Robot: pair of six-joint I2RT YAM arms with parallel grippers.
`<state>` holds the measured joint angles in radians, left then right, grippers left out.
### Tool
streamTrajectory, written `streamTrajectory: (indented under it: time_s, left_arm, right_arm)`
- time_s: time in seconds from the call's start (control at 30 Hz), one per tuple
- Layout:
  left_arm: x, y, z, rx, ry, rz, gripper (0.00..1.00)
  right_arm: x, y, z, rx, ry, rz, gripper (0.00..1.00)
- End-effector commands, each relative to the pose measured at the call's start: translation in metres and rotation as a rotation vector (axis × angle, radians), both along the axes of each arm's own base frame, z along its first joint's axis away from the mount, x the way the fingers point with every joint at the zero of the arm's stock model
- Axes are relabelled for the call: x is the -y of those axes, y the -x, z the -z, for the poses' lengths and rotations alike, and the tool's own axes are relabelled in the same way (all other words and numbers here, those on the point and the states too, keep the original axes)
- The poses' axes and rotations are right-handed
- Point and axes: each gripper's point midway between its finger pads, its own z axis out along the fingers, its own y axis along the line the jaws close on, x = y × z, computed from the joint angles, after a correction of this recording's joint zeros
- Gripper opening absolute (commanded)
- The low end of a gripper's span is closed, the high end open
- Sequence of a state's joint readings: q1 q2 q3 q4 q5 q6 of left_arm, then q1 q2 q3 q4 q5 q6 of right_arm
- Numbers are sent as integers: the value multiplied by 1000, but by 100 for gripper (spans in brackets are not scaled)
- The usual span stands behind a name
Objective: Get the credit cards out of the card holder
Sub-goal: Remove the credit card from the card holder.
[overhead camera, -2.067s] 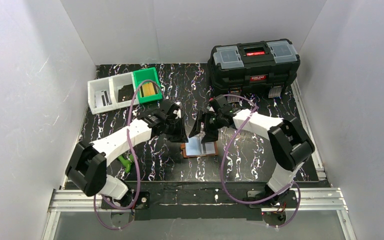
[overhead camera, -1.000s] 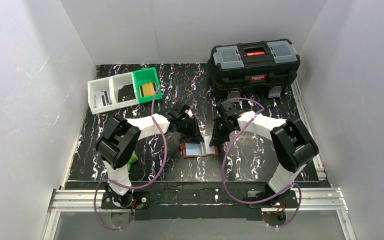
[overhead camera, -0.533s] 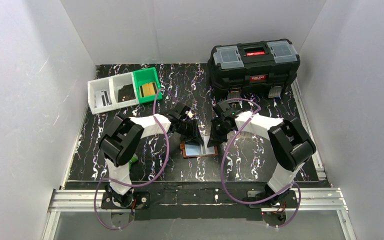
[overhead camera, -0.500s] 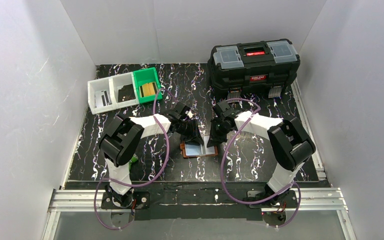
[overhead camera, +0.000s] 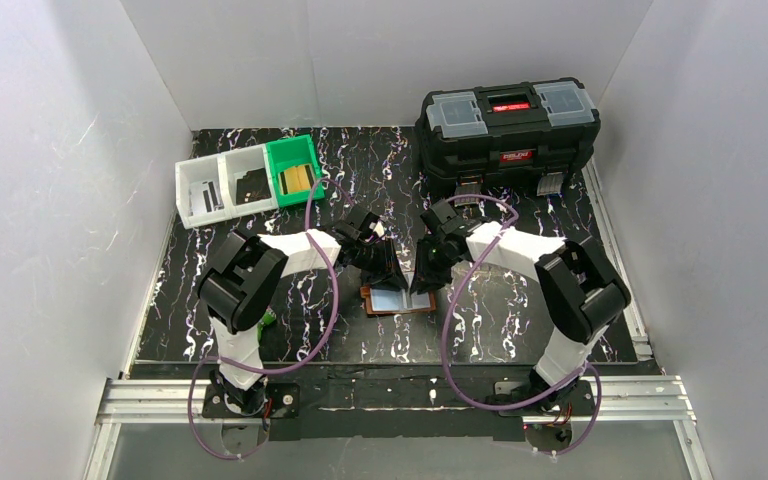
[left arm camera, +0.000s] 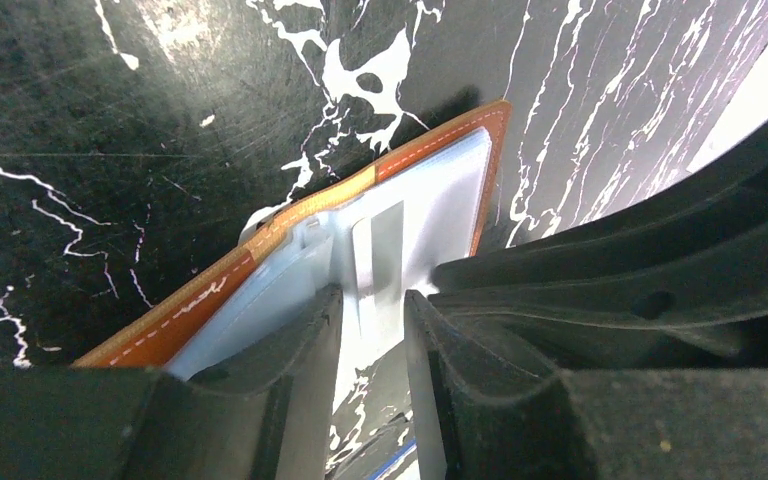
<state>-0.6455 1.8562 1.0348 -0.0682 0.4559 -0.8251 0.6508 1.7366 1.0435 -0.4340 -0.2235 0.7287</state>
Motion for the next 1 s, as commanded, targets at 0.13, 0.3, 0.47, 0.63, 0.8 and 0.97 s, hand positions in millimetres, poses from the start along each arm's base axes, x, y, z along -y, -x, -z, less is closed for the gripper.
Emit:
streamTrajectory:
  time_s: [0.13, 0.3, 0.47, 0.63, 0.8, 0.97]
  left_arm:
    - [-36, 13, 22, -6, -171, 0, 29]
    - [-35, 12, 25, -11, -168, 3, 23]
    - [-34, 11, 28, -14, -173, 6, 15]
    - [-35, 12, 34, -25, -190, 7, 8]
    - [-36, 17, 44, -51, -218, 11, 0]
    - [-39, 20, 52, -72, -241, 12, 0]
  right_arm:
    - [22, -8, -19, 83, 54, 30, 42]
    - [20, -4, -10, 52, 46, 29, 42]
    - [17, -3, -6, 35, 34, 29, 40]
    - [14, -2, -7, 29, 15, 24, 39]
    - [8, 0, -8, 15, -14, 12, 39]
    - [1, 2, -9, -4, -48, 1, 39]
